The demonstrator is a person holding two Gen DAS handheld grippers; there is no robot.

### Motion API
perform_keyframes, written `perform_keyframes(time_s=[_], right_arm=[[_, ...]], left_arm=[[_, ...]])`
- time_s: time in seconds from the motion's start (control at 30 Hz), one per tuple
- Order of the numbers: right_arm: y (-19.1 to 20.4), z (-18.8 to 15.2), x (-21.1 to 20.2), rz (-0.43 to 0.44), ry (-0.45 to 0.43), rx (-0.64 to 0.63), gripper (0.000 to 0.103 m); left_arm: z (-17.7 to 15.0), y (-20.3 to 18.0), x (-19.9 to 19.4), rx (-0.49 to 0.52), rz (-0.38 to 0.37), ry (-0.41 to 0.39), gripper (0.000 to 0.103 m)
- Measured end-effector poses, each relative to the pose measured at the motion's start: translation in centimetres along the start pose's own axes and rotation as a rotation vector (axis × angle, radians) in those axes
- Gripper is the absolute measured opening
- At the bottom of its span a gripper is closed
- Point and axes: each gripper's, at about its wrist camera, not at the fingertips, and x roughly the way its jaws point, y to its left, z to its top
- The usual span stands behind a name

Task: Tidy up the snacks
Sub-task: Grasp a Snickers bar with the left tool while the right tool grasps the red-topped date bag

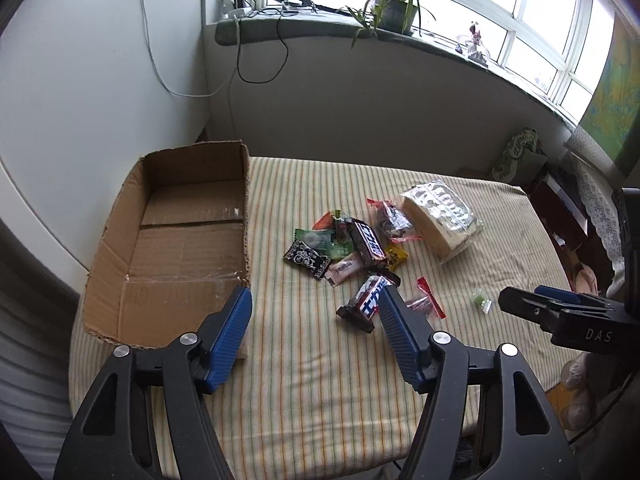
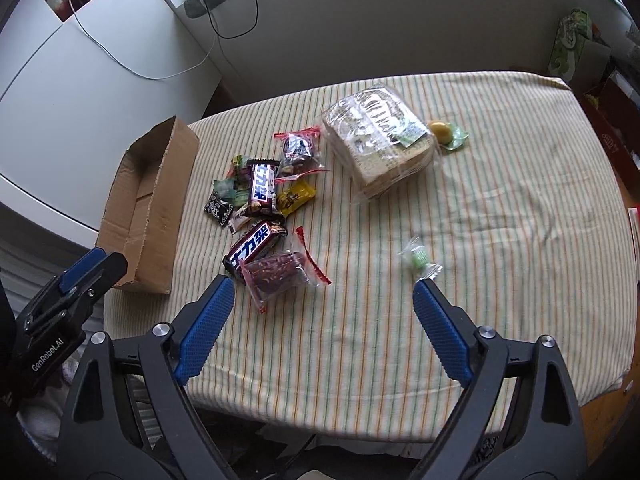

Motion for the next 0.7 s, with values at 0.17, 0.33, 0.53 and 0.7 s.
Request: perform_keyframes(time_s=[0.17,0.33,0.53,0.7], right_arm=[[0.1,0.1,2.7,0.066,0.102,0.097,0.083],[-0.9,-0.1,5.3,0.115,0.18,0.24,0.075],[-1.7,0.2,6.8,0.168,0.216,0.375,0.071],[-1.7,1.0,8.2,0.166,0.249,0.435,0.064]], left_arm=[[-0.1,-0.4,1.8,-0.001,-0.058,0.057,0.052],[-0.4,-0.4,3.1,-0.003,-0.089,0.099,0.045],[-0.4,0.0,4.4,-0.008,-0.109,0.138,0.037],[-0.5,0.0,4.9,0.005,-0.116,0.154,0.035]])
